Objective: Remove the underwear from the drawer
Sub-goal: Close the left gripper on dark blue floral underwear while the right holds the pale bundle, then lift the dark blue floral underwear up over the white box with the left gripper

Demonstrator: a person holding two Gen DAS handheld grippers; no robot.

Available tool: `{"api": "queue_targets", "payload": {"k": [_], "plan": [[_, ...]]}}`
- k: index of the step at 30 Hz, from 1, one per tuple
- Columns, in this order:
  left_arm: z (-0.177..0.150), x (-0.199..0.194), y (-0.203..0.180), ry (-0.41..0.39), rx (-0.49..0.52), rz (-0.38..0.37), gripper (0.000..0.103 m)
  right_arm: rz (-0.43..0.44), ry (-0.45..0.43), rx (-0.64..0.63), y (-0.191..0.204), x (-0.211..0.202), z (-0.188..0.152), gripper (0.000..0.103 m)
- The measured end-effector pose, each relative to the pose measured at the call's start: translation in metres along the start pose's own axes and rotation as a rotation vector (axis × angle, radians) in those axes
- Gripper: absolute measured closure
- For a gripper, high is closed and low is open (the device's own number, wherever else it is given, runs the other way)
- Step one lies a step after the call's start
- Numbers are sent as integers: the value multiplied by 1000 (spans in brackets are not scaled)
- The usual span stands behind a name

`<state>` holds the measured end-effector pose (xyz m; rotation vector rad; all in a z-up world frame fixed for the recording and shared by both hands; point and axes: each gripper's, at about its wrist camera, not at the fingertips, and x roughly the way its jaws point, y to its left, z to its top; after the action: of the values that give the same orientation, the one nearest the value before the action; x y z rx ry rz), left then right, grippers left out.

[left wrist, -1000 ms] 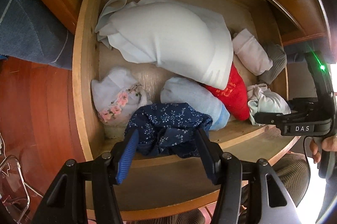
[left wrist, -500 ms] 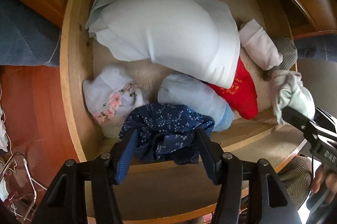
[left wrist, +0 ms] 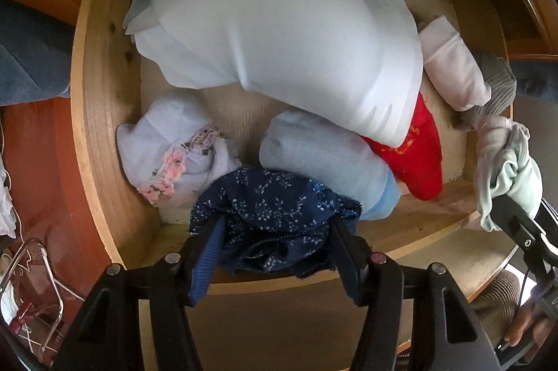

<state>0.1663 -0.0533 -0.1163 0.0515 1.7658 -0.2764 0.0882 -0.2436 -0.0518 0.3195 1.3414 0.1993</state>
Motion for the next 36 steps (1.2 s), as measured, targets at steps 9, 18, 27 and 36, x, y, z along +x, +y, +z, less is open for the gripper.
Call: {"api": "queue_targets", "payload": {"k": [9, 18, 27, 36], "plan": [[-18, 2, -15, -67, 28, -5, 85, -21, -55, 5, -2, -13, -3, 48], [-42, -25, -11, -165, -4, -61, 94, -74, -85, -13, 2, -22, -6, 48], [-51, -67, -5, -262, 11, -89, 94, -196, -91, -89, 16, -25, -15, 48], [-74, -103, -6, -360, 41, -92, 94, -242, -89, -105, 11, -32, -29, 49]]}}
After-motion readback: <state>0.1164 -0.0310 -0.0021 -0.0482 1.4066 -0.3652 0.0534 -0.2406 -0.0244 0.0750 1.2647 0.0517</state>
